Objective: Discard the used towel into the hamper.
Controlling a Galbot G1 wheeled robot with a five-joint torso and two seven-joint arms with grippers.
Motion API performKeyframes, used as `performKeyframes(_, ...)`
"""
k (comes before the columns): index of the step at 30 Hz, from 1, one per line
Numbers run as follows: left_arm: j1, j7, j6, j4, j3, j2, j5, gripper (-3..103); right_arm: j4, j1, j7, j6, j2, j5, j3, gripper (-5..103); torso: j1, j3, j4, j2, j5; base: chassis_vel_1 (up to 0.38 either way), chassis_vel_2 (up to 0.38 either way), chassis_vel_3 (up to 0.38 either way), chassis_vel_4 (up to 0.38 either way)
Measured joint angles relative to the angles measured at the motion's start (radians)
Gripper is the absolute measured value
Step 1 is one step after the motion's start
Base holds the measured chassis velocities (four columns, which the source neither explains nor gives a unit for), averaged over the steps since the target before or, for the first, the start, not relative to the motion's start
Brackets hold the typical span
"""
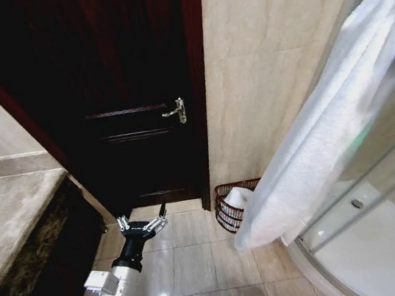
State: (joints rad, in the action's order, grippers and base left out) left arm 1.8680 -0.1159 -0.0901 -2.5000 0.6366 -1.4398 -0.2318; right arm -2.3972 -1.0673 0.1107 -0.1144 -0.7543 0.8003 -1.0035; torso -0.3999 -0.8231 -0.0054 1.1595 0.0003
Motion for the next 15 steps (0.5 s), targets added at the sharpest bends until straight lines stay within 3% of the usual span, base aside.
performKeyframes(7,0.000,0.000,0.000,0.000,0.000,0.000,0.000,99,0.011,0.066,0.047,0.111,0.002,0.022,0.023,7,0.000,0.000,-0.0004,0.001,-0.0005,0.020,-0.036,-0.026,0.025)
performKeyframes(15,0.000,0.000,0.000,0.000,0.000,0.000,0.000,99,0.037,0.105,0.061,0.123,-0.023,0.093,0.055,7,0.000,0.000,-0.0002,0.000,-0.0002,-0.015,0.020,0.022,-0.015)
